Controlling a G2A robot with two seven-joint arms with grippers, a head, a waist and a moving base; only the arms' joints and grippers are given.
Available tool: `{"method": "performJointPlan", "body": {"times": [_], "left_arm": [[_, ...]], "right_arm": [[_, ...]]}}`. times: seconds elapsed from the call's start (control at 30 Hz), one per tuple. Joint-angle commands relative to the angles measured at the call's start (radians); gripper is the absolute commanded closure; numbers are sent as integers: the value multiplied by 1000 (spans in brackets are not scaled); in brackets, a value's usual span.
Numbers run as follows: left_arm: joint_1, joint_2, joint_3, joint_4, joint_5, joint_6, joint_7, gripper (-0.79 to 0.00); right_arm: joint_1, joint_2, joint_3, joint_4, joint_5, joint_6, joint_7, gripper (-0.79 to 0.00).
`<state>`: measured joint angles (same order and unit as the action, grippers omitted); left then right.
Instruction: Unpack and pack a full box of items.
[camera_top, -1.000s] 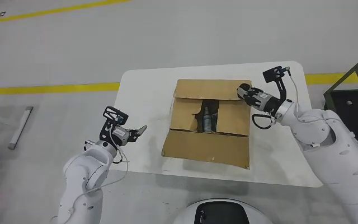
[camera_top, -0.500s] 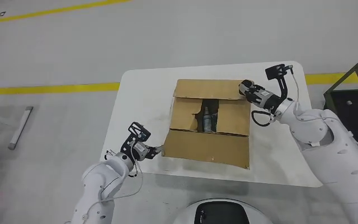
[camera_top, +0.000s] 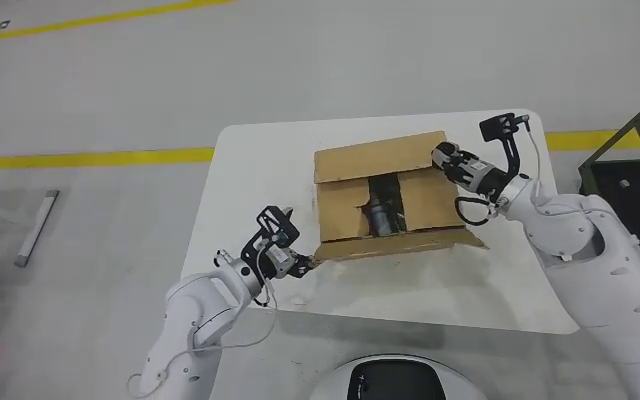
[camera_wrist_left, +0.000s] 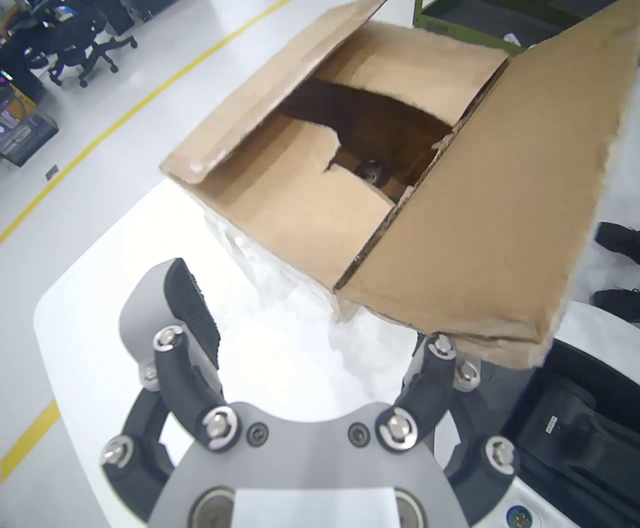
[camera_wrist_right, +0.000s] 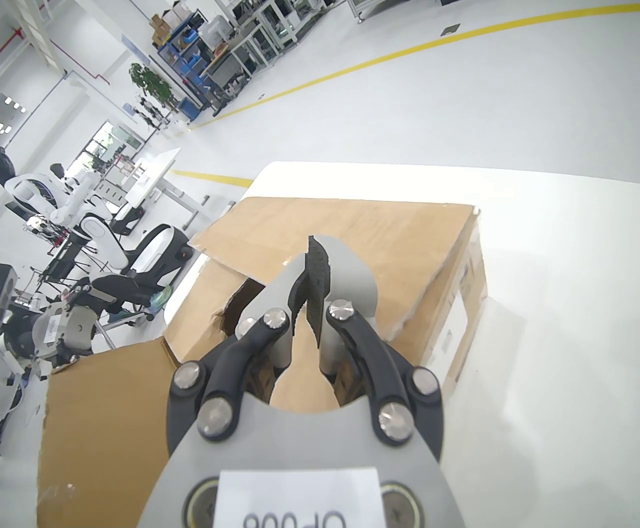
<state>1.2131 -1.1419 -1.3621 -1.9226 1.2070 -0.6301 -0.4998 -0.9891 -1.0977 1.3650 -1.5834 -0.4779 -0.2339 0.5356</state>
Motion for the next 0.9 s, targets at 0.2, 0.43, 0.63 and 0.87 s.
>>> {"method": "performJointPlan", "body": {"times": [0.2,0.43,0.63,0.87], "left_arm": [[-88,-12,63,46,24,142,-8,-785],[-170,-22,126,133,107,204,-18,-785],[-222,-30,166,210,144,217,3,-785],[-233,-34,182,243,154,231,3,-785]], "right_arm": [[36,6,62,-17,26,27,-20,0],[58,16,90,-58,-118,-15,-57,0],[6,16,15,-95,-271,-68,-83,0],[-13,5,-77,-78,-384,-47,-141,0]]}}
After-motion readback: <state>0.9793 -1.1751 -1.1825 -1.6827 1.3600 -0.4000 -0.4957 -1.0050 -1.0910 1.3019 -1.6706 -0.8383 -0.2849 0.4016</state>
